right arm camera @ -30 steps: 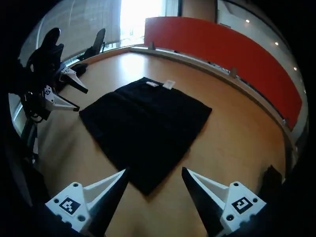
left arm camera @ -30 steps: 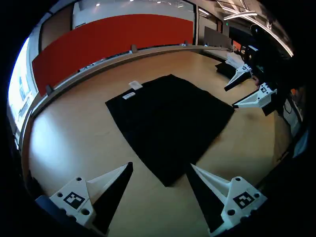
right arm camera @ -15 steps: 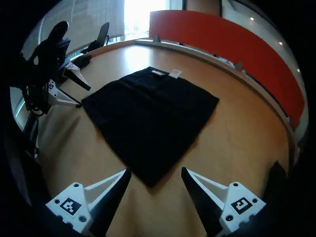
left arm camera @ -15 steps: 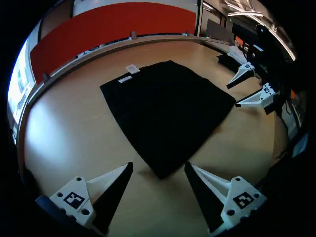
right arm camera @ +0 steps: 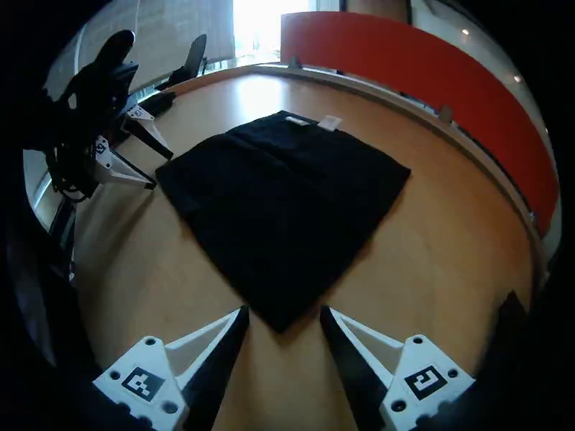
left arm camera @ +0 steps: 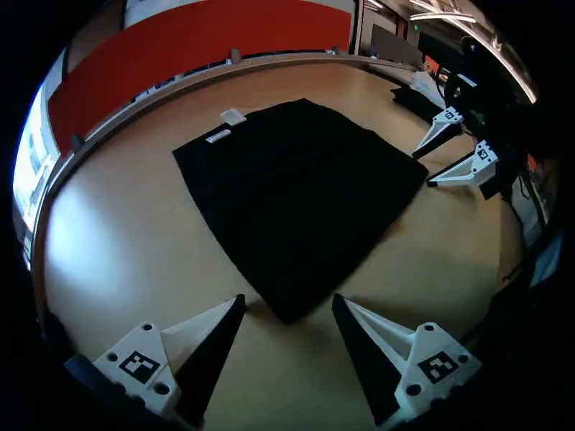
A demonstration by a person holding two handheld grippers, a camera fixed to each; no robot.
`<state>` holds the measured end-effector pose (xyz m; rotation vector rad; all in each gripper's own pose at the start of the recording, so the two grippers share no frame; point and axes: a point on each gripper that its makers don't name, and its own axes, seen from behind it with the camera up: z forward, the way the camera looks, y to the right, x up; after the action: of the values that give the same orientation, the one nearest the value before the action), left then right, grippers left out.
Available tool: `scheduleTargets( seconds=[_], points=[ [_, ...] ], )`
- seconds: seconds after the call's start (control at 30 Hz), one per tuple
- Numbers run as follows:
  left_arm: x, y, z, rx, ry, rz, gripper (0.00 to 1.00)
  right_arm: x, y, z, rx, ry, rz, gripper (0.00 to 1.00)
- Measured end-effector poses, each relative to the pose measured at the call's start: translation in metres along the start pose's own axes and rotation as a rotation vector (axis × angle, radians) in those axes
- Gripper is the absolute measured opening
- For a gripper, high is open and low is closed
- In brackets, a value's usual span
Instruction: Fold towel
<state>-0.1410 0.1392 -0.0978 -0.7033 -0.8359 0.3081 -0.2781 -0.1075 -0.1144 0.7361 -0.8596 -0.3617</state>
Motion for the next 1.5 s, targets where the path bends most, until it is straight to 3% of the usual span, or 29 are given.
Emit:
scheduleTargets(
  seconds=[0.17,0.4,0.67,0.87,0.93,1.23,1.5],
  points=[
    [0.0,-0.003,0.001,0.018,-0.002,-0.004,0.79,0.001,-0.001,0.001,0.005,0.001,-0.007,0.66],
    [0.001,-0.004,0.0,0.023,0.0,-0.003,0.74,0.003,-0.001,0.003,0.005,-0.003,-0.004,0.44],
    [0.001,-0.003,0.001,0.025,-0.005,-0.006,0.51,0.005,-0.005,0.005,0.008,-0.003,-0.006,0.27],
    [0.003,-0.007,0.002,0.043,-0.014,-0.027,0.2,0.006,-0.007,0.005,0.008,-0.009,-0.006,0.19],
    [0.003,-0.007,0.002,0.047,-0.017,-0.034,0.16,0.007,-0.007,0.005,0.006,-0.008,-0.002,0.18],
    [0.005,-0.006,0.0,0.048,-0.025,-0.065,0.12,0.015,-0.006,0.003,-0.009,0.004,0.014,0.18],
    [0.018,-0.004,-0.014,0.056,0.006,-0.107,0.12,0.027,0.001,-0.009,-0.019,0.029,0.027,0.18]
  ],
)
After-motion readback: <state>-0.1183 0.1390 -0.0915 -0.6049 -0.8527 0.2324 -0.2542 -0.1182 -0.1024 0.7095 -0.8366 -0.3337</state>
